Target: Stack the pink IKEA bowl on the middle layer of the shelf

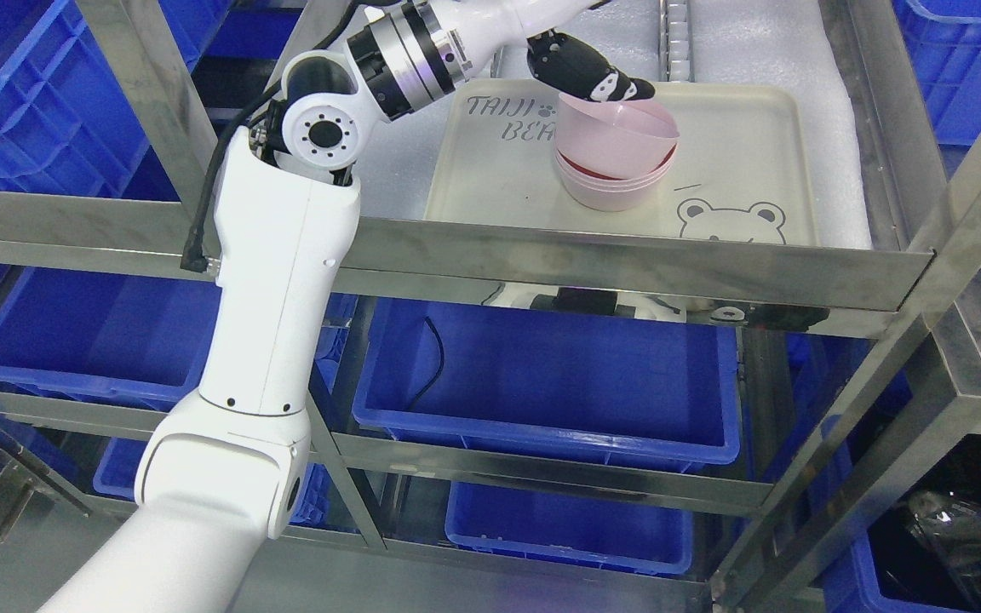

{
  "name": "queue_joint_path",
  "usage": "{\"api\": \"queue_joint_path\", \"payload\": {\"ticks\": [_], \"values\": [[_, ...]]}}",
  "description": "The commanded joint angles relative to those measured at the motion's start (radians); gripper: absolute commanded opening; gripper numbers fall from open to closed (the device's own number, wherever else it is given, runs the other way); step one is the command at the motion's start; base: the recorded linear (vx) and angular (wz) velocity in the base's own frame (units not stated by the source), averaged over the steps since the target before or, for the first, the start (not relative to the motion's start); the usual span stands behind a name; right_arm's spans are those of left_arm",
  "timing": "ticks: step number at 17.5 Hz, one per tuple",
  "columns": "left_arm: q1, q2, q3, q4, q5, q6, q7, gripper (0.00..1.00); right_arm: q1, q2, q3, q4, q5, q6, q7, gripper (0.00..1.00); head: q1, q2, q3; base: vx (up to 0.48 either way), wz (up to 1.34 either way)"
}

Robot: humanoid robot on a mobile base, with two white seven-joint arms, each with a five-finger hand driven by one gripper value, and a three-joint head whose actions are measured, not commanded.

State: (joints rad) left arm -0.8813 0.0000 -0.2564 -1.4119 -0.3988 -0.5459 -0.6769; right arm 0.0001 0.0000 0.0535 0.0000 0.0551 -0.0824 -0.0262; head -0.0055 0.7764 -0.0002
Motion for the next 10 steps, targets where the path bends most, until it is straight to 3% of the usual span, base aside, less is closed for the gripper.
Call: {"api": "queue_joint_path", "payload": {"ticks": [1,5,10], "values": [[0.146,0.017,-0.255,-0.097,0.089,0.0,0.017,0.92,0.023,-0.017,0.0,-0.017,0.0,0.0,0.0,1.0,0.0,0.0,0.0,0.0,0.0],[0.333,0.017,-0.348,-0.124,0.089,-0.075,0.016,0.92,0.023,-0.017,0.0,-0.017,0.0,0.0,0.0,1.0,0.0,0.0,0.0,0.0,0.0],[0.413,0.017,-0.383,-0.122,0.087,-0.216,0.005,0.92,0.023,-0.017,0.0,-0.017,0.0,0.0,0.0,1.0,0.0,0.0,0.0,-0.011,0.0]]}}
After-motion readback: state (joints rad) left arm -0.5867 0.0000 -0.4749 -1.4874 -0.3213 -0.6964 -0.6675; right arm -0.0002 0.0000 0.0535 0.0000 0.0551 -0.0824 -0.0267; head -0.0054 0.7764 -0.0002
